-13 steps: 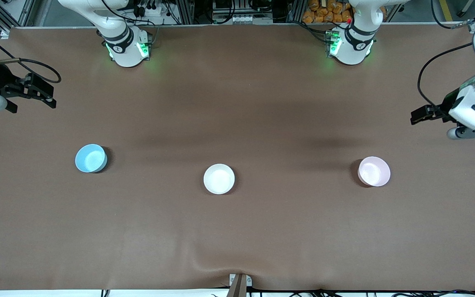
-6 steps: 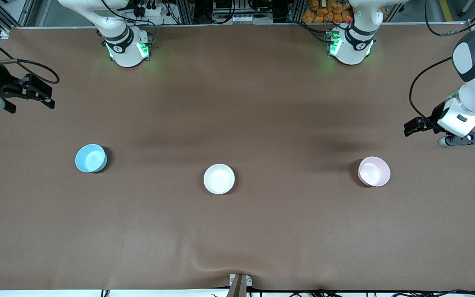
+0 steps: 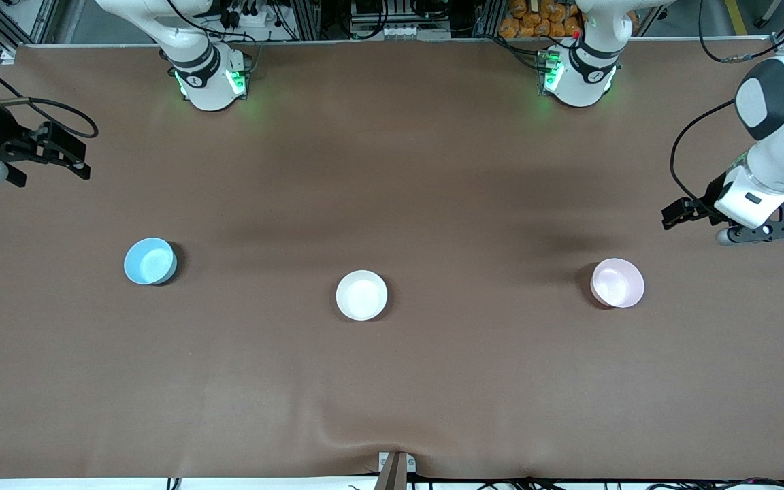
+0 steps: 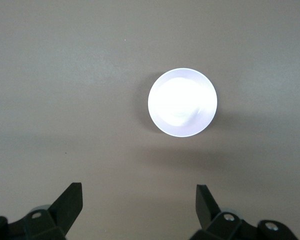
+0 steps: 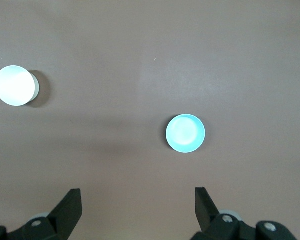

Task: Stack pink and blue bowls on white bowl
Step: 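Lower the open left gripper over the pink bowl's rim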

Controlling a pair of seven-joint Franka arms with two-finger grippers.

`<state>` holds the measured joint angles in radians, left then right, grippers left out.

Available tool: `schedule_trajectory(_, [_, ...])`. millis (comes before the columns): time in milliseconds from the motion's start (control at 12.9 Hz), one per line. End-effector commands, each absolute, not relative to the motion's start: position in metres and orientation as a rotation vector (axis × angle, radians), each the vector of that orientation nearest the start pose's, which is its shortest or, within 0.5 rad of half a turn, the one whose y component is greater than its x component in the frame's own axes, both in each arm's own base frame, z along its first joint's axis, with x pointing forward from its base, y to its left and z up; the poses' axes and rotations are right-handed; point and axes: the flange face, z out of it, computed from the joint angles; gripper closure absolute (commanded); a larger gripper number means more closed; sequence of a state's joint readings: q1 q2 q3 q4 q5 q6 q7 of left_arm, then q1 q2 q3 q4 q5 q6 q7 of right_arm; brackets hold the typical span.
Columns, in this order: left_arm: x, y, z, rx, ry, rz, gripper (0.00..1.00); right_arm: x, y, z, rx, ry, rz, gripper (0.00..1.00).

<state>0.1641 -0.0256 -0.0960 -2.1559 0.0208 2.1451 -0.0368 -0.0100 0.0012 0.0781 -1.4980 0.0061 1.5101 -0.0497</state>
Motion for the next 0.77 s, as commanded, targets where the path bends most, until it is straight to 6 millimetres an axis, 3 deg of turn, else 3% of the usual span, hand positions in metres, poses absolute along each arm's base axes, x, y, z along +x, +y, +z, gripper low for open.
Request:
schedule_trajectory(0, [0.528,0.041,0.404,-3.121,-0.125,-0.063,0.0,0.551,0.035,0.658,-3.119,-0.198,-0.022,0.0])
schedule_trajectory(232, [0.535,0.048,0.381,-3.122,-0.143,-0.126,0.0,0.551,0.035,0.658,-3.119,-0.198,-0.022,0.0])
schedule_trajectory(697, [0.571,0.058,0.302,-3.135,-0.175,-0.254,0.0,0.551,0.035,0.657,-3.119,-0.198,-0.022,0.0])
